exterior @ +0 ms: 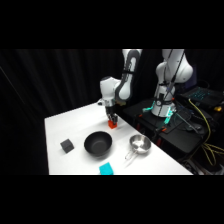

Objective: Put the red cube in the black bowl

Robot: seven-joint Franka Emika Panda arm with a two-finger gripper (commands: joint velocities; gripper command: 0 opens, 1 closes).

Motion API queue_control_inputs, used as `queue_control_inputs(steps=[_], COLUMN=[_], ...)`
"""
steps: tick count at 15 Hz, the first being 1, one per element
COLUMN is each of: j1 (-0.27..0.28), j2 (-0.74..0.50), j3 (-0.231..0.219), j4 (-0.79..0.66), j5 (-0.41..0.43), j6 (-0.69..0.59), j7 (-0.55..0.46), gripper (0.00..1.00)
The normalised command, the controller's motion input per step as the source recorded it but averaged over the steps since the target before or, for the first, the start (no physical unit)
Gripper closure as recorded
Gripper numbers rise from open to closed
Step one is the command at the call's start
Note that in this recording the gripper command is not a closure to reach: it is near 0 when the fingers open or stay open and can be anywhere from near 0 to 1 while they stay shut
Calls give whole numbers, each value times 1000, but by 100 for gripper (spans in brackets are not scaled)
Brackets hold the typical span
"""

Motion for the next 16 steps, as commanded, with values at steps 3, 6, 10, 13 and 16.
queue_control_inputs(steps=[3, 6, 10, 13, 16], j1=[-42, 98, 216, 203, 180], j2=[-85, -379, -538, -491, -280], j3=[43, -84, -205, -154, -43], j4=[29, -94, -71, 80, 275], j5=[-30, -170, -299, -300, -187], j6=[-55, -185, -379, -531, -528], j7=[11, 228, 396, 390, 314], gripper=[100, 100, 100, 100, 100])
